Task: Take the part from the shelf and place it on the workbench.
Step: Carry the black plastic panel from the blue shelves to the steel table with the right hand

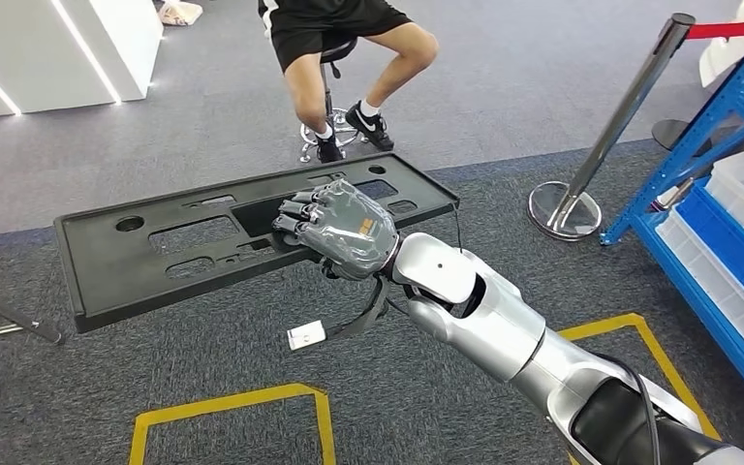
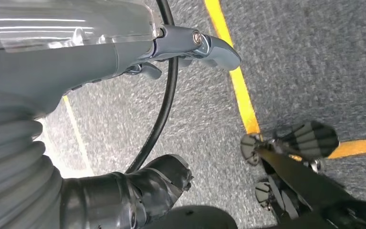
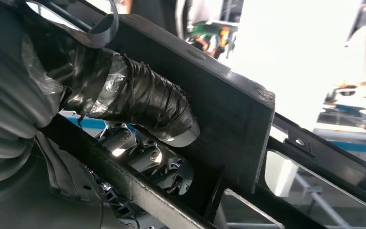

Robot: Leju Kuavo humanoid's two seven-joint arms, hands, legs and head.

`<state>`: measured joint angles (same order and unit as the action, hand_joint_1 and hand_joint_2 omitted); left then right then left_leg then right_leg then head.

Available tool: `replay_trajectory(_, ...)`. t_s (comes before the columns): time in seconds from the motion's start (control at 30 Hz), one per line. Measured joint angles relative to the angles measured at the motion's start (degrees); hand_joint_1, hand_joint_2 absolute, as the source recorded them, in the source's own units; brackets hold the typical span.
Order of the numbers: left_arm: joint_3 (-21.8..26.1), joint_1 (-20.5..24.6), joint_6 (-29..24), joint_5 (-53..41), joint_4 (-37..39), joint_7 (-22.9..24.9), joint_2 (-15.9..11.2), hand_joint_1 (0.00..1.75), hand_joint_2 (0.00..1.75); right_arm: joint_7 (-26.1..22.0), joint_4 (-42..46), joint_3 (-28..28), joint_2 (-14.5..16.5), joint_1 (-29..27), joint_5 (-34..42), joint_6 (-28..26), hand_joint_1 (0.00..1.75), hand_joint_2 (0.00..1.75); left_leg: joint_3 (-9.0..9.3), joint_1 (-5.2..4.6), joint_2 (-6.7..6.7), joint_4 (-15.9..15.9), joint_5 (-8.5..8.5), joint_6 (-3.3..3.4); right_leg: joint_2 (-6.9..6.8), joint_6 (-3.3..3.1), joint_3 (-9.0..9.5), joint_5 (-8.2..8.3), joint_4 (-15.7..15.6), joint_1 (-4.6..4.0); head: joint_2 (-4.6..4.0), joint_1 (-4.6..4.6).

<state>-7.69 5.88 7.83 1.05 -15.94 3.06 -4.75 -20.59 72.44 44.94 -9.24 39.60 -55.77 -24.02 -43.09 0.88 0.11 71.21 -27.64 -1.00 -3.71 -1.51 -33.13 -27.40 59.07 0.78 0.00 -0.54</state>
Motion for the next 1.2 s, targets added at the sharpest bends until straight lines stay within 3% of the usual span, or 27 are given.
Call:
replay_trajectory(0.03, 0.03, -0.14, 0.13, -0.88, -0.44, 0.08, 0.03, 0.0, 1.75, -0.01, -0.33, 0.02, 0.09, 0.12, 0.28, -0.03, 1.75, 1.75, 2.32, 0.05, 1.01, -4.08, 1.83, 0.05, -0.68, 0.17, 0.13, -0.11, 0.0, -0.01, 0.0, 0.01)
replay_trajectory(0.1, -0.13, -1.33, 0.0, -2.95, -2.33, 0.5, 0.4, 0.0, 1.75, 0.13, -0.97, 0.04, 0.13, 0.41, 0.53, -0.2, 1.75, 1.75, 6.2, -0.51, 3.31, -11.0, 3.89, 0.46, -1.84, 0.73, 0.38, -0.43, 0.0, -0.19, -0.01, 0.04)
replay_trajectory(0.13, -0.3, -2.78, -0.32, -3.81, -4.34, 1.45, 0.73, 0.0, 1.75, 0.31, -1.33, 0.04, 0.09, 0.47, 0.49, -0.4, 1.75, 1.75, 7.0, -0.86, 3.95, -12.52, 3.99, 0.79, -2.29, 1.05, 0.5, -0.57, -0.02, -0.24, -0.01, 0.08)
replay_trajectory(0.2, -0.96, -8.2, -1.58, -4.99, -11.59, 5.7, 1.39, 0.0, 1.75, 0.84, -2.07, 0.04, -0.05, 0.37, 0.13, -0.99, 1.75, 1.75, 7.19, -1.32, 3.21, -13.08, 3.75, 1.57, -3.06, 1.84, 0.91, -0.82, -0.22, -0.11, -0.01, 0.13)
replay_trajectory(0.23, -1.65, -11.79, -2.59, -5.23, -16.77, 8.83, 1.6, 0.0, 1.75, 1.2, -2.43, 0.03, -0.32, 0.24, -0.18, -1.38, 1.75, 1.75, 7.49, -1.35, 2.72, -13.32, 3.75, 1.95, -2.63, 2.26, 1.08, -1.13, -0.09, 0.1, 0.0, 0.14)
replay_trajectory(0.3, -4.08, -19.48, -5.56, -4.75, -28.21, 15.66, 1.7, 0.0, 1.75, 2.01, -2.98, -0.05, -1.27, -0.04, -0.85, -2.3, 1.75, 1.75, 8.18, -1.27, 1.83, -13.83, 3.77, 2.86, 0.02, 2.75, 0.17, -3.11, 2.52, 0.44, 0.0, 0.16)
replay_trajectory(0.37, -7.77, -26.49, -10.17, -2.79, -39.65, 21.74, 1.07, 0.0, 1.75, 2.66, -3.38, -0.32, -2.59, -0.62, -1.49, -3.2, 1.75, 1.75, 8.41, -1.34, 0.74, -13.85, 3.62, 3.66, 2.75, 2.74, -3.38, -6.7, 9.68, 0.43, 0.0, 0.19)
replay_trajectory(0.4, -9.99, -29.35, -12.96, -1.43, -45.1, 24.26, 0.33, 0.0, 1.75, 2.9, -3.58, -0.48, -3.26, -1.08, -1.79, -3.49, 1.75, 1.75, 8.4, -1.44, -0.12, -13.76, 3.53, 3.94, 3.22, 2.68, -5.51, -8.09, 13.63, 0.33, 0.0, 0.21)
replay_trajectory(0.43, -12.25, -31.64, -15.63, -0.11, -49.89, 26.14, -0.57, 0.0, 1.75, 3.04, -3.79, -0.63, -3.87, -1.58, -2.05, -3.62, 1.75, 1.75, 8.4, -1.55, -1.21, -13.63, 3.45, 4.1, 3.46, 2.57, -7.09, -8.47, 16.24, 0.2, 0.0, 0.21)
replay_trajectory(0.47, -14.56, -33.34, -18.04, 1.15, -54.07, 27.64, -1.6, 0.0, 1.75, 3.12, -3.98, -0.77, -4.4, -2.01, -2.26, -3.68, 1.75, 1.75, 8.41, -1.63, -2.41, -13.46, 3.38, 4.2, 3.63, 2.38, -7.75, -7.69, 16.75, 0.08, 0.0, 0.21)
replay_trajectory(0.5, -16.6, -34.46, -20.11, 2.29, -57.45, 28.54, -2.62, 0.0, 1.75, 3.15, -4.11, -0.88, -4.79, -2.27, -2.38, -3.69, 1.75, 1.75, 8.43, -1.69, -3.59, -13.24, 3.3, 4.23, 3.91, 2.11, -7.24, -5.81, 14.8, -0.02, 0.0, 0.21)
replay_trajectory(0.53, -18.41, -35.05, -21.7, 3.48, -59.83, 28.86, -3.43, 0.0, 1.75, 3.15, -4.19, -1.03, -5.05, -2.36, -2.45, -3.7, 1.75, 1.75, 8.45, -1.74, -4.65, -12.98, 3.2, 4.22, 4.68, 1.8, -5.8, -3.32, 11.0, -0.09, 0.0, 0.21)
replay_trajectory(0.6, -21.34, -34.88, -23.61, 6.09, -61.88, 27.85, -4.54, 0.0, 1.75, 3.15, -4.2, -1.36, -5.29, -2.3, -2.54, -3.67, 1.75, 1.75, 8.21, -1.91, -6.43, -12.43, 2.97, 4.0, 6.92, 1.44, -2.91, -0.12, 3.82, -0.07, -0.01, 0.19)
replay_trajectory(0.67, -23.47, -34.06, -24.17, 8.69, -61.82, 25.69, -5.36, 0.0, 1.75, 3.2, -4.2, -1.55, -5.35, -2.16, -2.7, -3.57, 1.75, 1.75, 7.82, -1.81, -7.89, -12.26, 2.95, 3.5, 7.49, 1.32, -1.85, 0.37, 1.27, -0.24, -0.01, 0.2)
replay_trajectory(0.73, -25.04, -33.47, -24.61, 10.82, -61.56, 24.27, -6.26, 0.0, 1.75, 3.38, -4.19, -1.57, -5.21, -1.76, -2.85, -3.46, 1.75, 1.75, 7.6, -1.68, -8.6, -12.32, 3.02, 2.93, 5.9, 0.97, -1.31, 0.62, 0.68, -0.23, 0.0, 0.24)
replay_trajectory(0.8, -26.75, -32.85, -25.19, 12.6, -61.34, 23.74, -7.17, 0.0, 1.75, 3.57, -4.21, -1.6, -5.07, -1.17, -2.89, -3.27, 1.75, 1.75, 6.74, -1.86, -5.7, -10.38, 1.7, 2.32, 4.37, 0.37, -0.51, 0.97, -0.28, 0.06, 0.0, 0.09)
replay_trajectory(0.87, -28.59, -32.04, -25.87, 14.35, -61.05, 23.4, -8.09, 0.0, 1.75, 3.64, -4.29, -1.63, -5.03, -0.64, -2.85, -3.0, 1.75, 1.75, 3.84, -1.65, -1.84, -4.33, -1.54, 1.59, 2.92, 0.0, -0.06, 1.1, -0.86, 0.11, -0.01, -0.09)
replay_trajectory(0.93, -30.18, -31.28, -26.46, 15.64, -60.71, 23.03, -8.86, 0.0, 1.75, 3.63, -4.45, -1.64, -5.03, -0.36, -2.83, -2.81, 1.75, 1.75, 0.4, -1.05, -0.73, 2.02, -3.84, 0.91, 1.35, 0.07, 0.05, 0.96, -0.9, 0.09, -0.01, -0.11)
replay_trajectory(0.97, -30.81, -31.02, -26.63, 16.0, -60.6, 22.89, -9.14, 0.0, 1.75, 3.61, -4.52, -1.63, -5.01, -0.34, -2.83, -2.77, 1.75, 1.75, -0.22, -0.77, -0.52, 2.82, -3.57, 0.61, 0.51, 0.21, 0.09, 0.82, -0.87, 0.12, -0.01, -0.12)
replay_trajectory(1.0, -31.34, -30.82, -26.74, 16.18, -60.53, 22.83, -9.4, 0.0, 1.75, 3.58, -4.58, -1.63, -4.99, -0.31, -2.83, -2.76, 1.75, 1.75, 0.31, -0.54, -0.25, 1.48, -2.29, 0.32, -0.31, 0.4, 0.16, 0.64, -0.8, 0.17, -0.01, -0.12)
replay_trajectory(1.07, -32.22, -30.48, -26.81, 16.34, -60.48, 22.75, -9.85, 0.0, 1.75, 3.55, -4.62, -1.63, -4.94, -0.07, -2.82, -2.76, 1.75, 1.75, 3.92, -0.34, 1.77, -5.9, 1.39, -0.13, -1.86, 1.02, 0.38, 0.12, -0.47, 0.22, 0.0, -0.13)
replay_trajectory(1.1, -32.67, -30.35, -26.83, 16.35, -60.45, 22.74, -10.04, 0.0, 1.75, 3.56, -4.62, -1.64, -4.94, 0.12, -2.81, -2.76, 1.75, 1.75, 5.66, -0.41, 2.78, -9.22, 2.62, -0.05, -2.48, 1.41, 0.5, -0.21, -0.24, 0.15, 0.0, -0.1)
replay_trajectory(1.17, -33.4, -30.05, -26.88, 16.38, -60.33, 22.7, -10.31, 0.0, 1.75, 3.56, -4.64, -1.66, -4.91, 0.45, -2.81, -2.76, 1.75, 1.75, 7.13, -0.78, 3.48, -12.11, 3.11, 0.77, -3.58, 2.16, 0.84, -0.72, -0.01, -0.08, -0.01, 0.07)
replay_trajectory(1.2, -33.65, -29.95, -26.9, 16.39, -60.22, 22.68, -10.39, 0.0, 1.75, 3.57, -4.66, -1.67, -4.82, 0.56, -2.81, -2.76, 1.75, 1.75, 7.18, -0.94, 2.63, -12.14, 3.11, 1.4, -4.15, 2.5, 1.07, -0.89, -0.03, -0.04, -0.01, 0.16)
